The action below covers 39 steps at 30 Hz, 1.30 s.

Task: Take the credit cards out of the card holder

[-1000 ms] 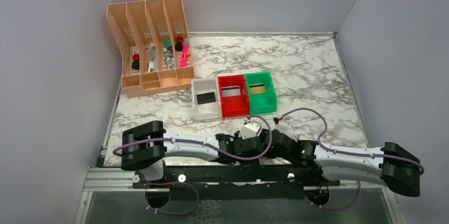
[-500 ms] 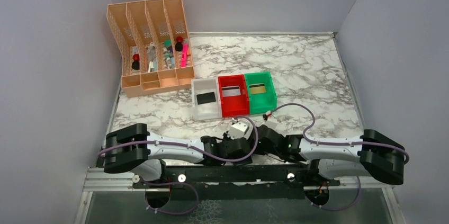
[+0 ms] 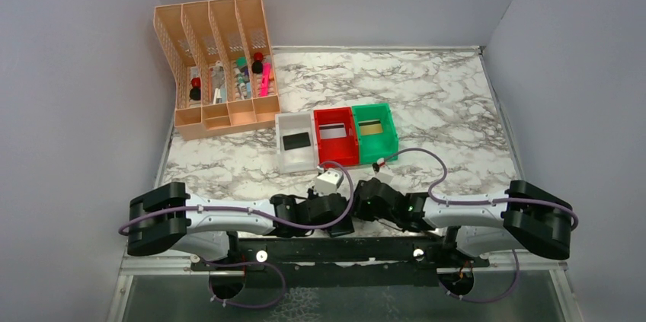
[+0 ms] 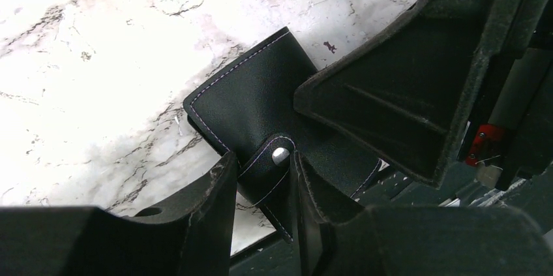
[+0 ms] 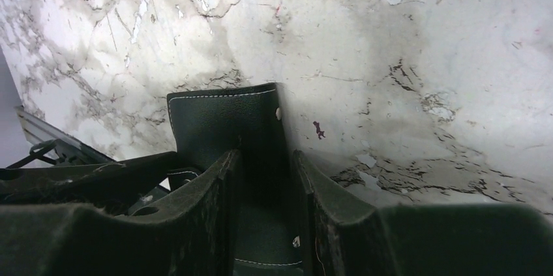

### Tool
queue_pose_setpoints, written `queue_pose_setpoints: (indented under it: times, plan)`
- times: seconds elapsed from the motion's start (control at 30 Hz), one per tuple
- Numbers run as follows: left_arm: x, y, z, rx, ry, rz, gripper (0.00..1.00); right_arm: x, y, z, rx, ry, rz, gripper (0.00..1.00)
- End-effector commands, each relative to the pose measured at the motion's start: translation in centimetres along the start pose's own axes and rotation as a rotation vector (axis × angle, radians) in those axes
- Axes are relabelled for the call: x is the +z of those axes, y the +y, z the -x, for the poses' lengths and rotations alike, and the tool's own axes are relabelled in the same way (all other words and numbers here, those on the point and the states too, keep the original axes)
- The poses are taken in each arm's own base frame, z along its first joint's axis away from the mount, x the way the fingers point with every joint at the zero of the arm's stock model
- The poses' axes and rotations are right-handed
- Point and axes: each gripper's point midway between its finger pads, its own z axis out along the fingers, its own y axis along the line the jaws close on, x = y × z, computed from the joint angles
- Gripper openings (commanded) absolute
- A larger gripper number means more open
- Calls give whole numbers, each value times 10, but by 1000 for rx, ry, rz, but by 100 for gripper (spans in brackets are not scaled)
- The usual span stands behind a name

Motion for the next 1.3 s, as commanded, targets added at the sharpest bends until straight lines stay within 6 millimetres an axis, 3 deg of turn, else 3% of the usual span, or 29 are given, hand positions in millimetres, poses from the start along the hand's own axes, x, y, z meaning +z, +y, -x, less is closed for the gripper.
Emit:
queue_pose_setpoints:
  times: [0.0,0.3,0.53,0.7,0.9,0.97,1.1,1.27]
  plan:
    - [-6,9,19,-54,-77,39,5,-8,-103,-37,-116,148,-334,40]
    - [-15,32,19,-94,-101,109,6,-2,-103,-39,-123,168,-349,40]
    - [-19,42,16,-107,-104,128,6,4,-92,-39,-132,184,-323,40]
    - [-15,26,14,-74,-92,40,6,8,-53,-41,-198,225,-149,42]
    - [-8,17,9,-81,-89,-20,5,0,0,-33,-282,227,69,53]
    - [-8,14,10,-89,-101,-39,4,1,8,-32,-305,229,95,56]
    - [-9,10,15,-103,-130,-73,5,13,-6,-33,-347,245,-4,59]
    - [-13,20,16,-109,-139,-34,1,21,-67,-27,-352,211,-305,52]
